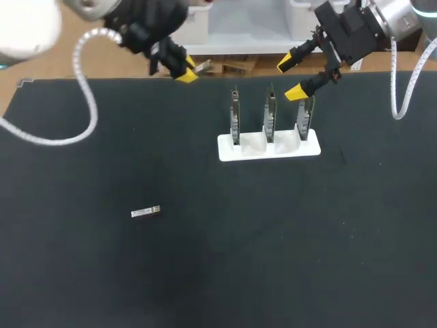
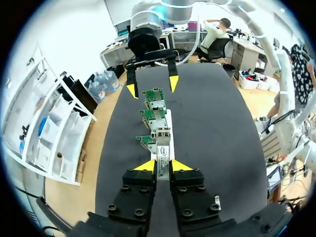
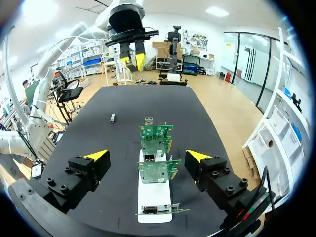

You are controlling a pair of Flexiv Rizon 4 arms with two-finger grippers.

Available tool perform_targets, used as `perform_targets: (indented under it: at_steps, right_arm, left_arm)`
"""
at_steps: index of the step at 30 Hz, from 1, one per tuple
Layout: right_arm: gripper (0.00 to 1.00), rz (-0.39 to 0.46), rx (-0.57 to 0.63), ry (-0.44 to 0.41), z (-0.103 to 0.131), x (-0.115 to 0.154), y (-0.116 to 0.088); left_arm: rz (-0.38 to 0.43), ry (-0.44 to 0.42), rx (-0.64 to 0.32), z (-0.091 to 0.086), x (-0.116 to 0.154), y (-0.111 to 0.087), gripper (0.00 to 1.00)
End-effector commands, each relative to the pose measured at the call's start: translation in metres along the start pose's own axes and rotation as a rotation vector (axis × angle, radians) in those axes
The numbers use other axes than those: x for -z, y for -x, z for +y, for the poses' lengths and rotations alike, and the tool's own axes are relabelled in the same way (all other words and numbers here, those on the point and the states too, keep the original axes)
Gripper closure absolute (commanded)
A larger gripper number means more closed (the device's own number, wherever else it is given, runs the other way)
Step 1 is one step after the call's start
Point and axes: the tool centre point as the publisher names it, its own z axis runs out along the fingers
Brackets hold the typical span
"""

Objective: Pick up the optical module with the left hand, and insert it into the network port with the right hand.

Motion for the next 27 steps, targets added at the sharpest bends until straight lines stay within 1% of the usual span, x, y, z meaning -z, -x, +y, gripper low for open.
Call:
perform_targets:
  at_steps: [1,12,13,15,19,23,27]
  right_arm:
    - [0.0,-0.001,0.001,-0.003,0.001,0.0,0.0]
    - [0.0,-0.001,0.001,-0.003,0.001,0.0,0.0]
    - [0.0,-0.001,0.001,-0.003,0.001,0.0,0.0]
    - [0.0,-0.001,0.001,-0.003,0.001,0.0,0.0]
    - [0.0,-0.001,0.001,-0.003,0.001,0.0,0.0]
    - [0.0,-0.001,0.001,-0.003,0.001,0.0,0.0]
    - [0.0,-0.001,0.001,-0.003,0.001,0.0,0.0]
  left_arm:
    - [0.019,-0.057,-0.001,0.014,-0.007,0.004,1.0]
    - [0.019,-0.057,-0.001,0.014,-0.007,0.004,1.0]
    - [0.011,-0.044,0.007,0.013,-0.006,0.003,1.0]
    - [-0.02,-0.024,0.016,0.012,-0.005,0.005,1.0]
    - [-0.106,-0.023,0.034,0.014,-0.013,0.015,1.0]
    - [-0.157,-0.048,0.038,0.015,-0.023,0.027,1.0]
    - [-0.2,-0.036,0.024,0.015,-0.025,0.033,1.0]
